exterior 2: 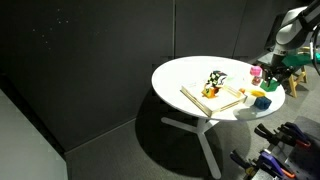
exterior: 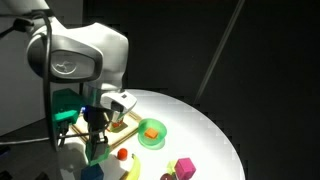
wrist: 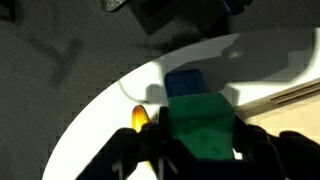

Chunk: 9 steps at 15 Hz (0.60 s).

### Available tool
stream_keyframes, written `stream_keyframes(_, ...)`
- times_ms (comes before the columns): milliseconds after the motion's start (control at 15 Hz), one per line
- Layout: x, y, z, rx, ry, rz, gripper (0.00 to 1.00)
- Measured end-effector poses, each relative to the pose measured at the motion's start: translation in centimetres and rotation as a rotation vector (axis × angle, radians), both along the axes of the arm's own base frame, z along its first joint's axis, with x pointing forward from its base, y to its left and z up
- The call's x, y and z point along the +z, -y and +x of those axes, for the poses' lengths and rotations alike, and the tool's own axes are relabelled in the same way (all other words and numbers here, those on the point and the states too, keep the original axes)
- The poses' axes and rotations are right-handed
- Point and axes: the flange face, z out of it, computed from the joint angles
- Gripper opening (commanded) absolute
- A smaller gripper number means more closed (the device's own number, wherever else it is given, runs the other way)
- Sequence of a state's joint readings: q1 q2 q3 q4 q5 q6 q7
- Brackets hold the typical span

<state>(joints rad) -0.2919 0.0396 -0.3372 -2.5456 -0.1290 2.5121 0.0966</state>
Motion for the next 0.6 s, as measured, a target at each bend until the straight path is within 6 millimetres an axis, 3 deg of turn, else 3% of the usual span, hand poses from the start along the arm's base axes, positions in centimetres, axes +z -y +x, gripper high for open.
stream_keyframes(600,3.3,-0.1,5.4,-0.084,0.04,-0.044,0.31)
